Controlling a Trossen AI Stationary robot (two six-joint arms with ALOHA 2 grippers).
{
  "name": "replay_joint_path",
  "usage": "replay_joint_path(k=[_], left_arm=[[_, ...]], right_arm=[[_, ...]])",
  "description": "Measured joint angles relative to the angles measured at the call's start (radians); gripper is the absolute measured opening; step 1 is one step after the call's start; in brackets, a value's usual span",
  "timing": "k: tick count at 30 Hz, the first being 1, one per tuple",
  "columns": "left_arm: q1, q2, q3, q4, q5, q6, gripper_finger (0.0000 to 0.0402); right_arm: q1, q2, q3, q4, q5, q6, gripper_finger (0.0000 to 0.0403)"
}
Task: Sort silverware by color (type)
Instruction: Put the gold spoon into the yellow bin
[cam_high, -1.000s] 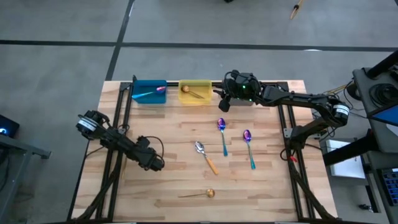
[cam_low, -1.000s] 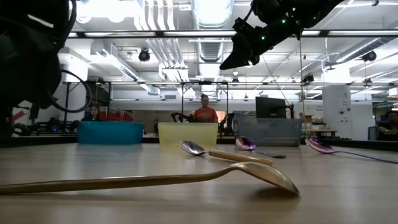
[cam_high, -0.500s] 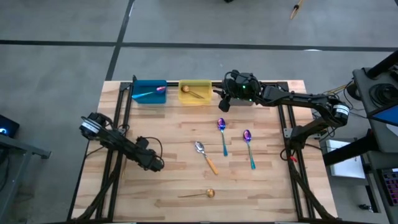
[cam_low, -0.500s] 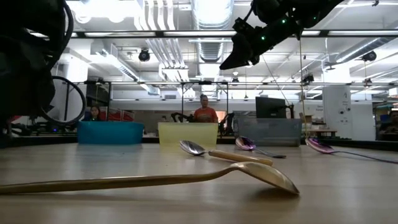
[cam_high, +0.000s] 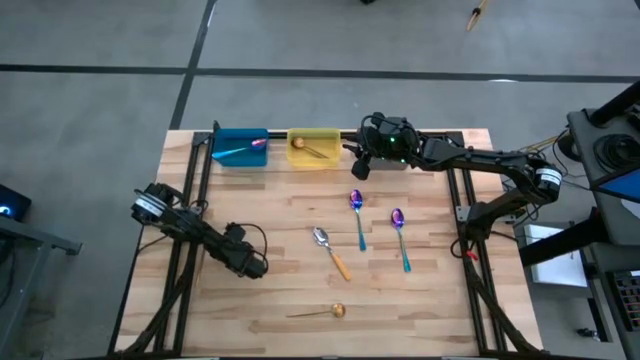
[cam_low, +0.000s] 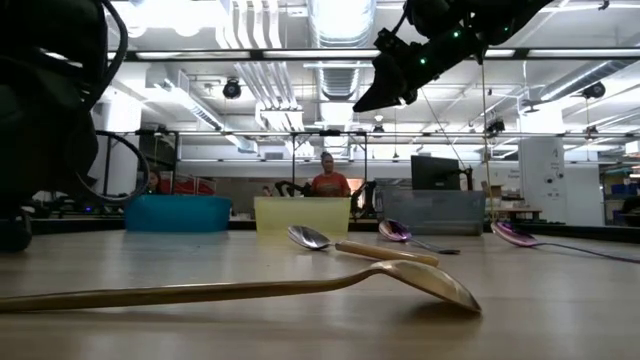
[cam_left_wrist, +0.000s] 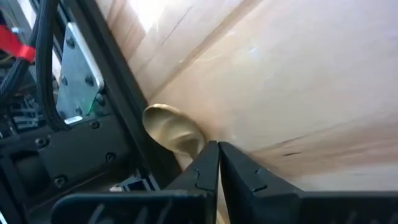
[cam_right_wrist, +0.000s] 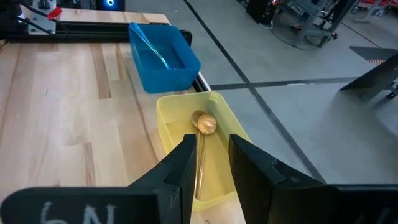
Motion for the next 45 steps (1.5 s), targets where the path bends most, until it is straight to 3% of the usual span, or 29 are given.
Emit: replay_joint_path(k=[8,14,20,45], left_arm=[[0.002,0.0,0.051,-0.001,-0.047,0.048,0.0],[0.006,0.0,0.043,-0.152,-0.054,0.055,0.0],[0.036,-0.001,-0.028,-0.13,-0.055,0.054,0.0],[0.044,0.043,-0.014,-0.129,-0.062,0.045,0.0]], right_arm=[[0.0,0.0,0.0,0.0,0.0,0.0,0.0086],[0.0,0.0,0.0,0.0,0.0,0.0,0.0086],[0.0,0.0,0.0,0.0,0.0,-0.001,0.0086],[0.0,0.0,0.0,0.0,0.0,-0.002,0.0086]])
